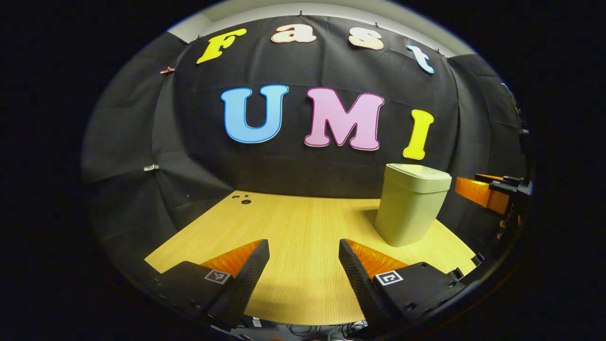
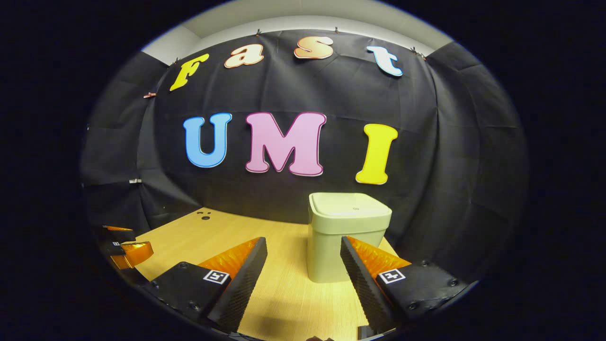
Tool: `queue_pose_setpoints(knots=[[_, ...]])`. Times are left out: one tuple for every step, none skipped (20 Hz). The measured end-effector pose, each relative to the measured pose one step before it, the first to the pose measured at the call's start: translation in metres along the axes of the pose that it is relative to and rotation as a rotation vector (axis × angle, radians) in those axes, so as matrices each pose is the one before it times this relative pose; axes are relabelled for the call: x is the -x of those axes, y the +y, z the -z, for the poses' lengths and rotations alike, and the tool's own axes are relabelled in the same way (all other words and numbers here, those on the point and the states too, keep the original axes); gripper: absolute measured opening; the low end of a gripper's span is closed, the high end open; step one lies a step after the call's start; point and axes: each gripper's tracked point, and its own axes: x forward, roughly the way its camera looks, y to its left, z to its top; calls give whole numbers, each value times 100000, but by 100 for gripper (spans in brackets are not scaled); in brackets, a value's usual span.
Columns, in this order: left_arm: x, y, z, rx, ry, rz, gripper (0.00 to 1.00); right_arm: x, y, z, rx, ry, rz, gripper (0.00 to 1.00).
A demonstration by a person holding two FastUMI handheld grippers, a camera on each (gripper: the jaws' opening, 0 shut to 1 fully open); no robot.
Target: Press the lid of the desktop garbage bin to open it, pick up the crumpled paper on the desktop and throw it into the bin, then pick up the pop can on the desktop and drop it into the bin, and finally close the garbage bin lid.
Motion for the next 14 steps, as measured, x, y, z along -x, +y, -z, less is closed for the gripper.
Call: queue_pose_setpoints(knots=[[288, 237, 462, 1209, 850, -628, 95, 139, -205, 626, 331, 1182, 933, 98], [284, 338, 362, 1338, 878, -838, 95, 37, -286, 537, 585, 1077, 1030, 98], [228, 232, 529, 1055, 982, -746, 95, 114, -16, 736, 35, 1755, 34, 98], [172, 324, 327, 813, 626, -744, 95, 119, 327, 699, -621, 1939, -618, 98], [104, 237, 237, 521, 474, -633, 95, 116, 240, 378, -794, 1271, -727, 98], [179, 263, 159, 229, 361, -664, 95, 73, 175, 249, -493, 824, -618, 98], [24, 146, 340, -40, 407, -458, 95, 78, 157, 273, -160, 544, -531, 98], [60, 48, 161, -322, 429, -323, 95, 6, 125, 127, 455, 402, -354, 98], [82, 51, 125, -468, 203, -297, 95, -129, -26, 270, 1371, 555, 268, 98], [48, -22, 78, -564, 135, -194, 95, -140, -164, 288, 1809, 807, 375, 98], [-92, -46, 142, -578, 359, -550, 95, -58, -1, 42, 1024, 542, -24, 98], [-68, -9, 12, -372, 199, -835, 95, 152, 51, -72, -48, 138, -438, 98], [-164, -294, -97, 16, -58, 75, 95, 1, 22, -83, -388, 186, -469, 98], [-172, -391, -127, 129, -241, 429, 95, -13, 55, 119, -124, 388, -251, 98]])
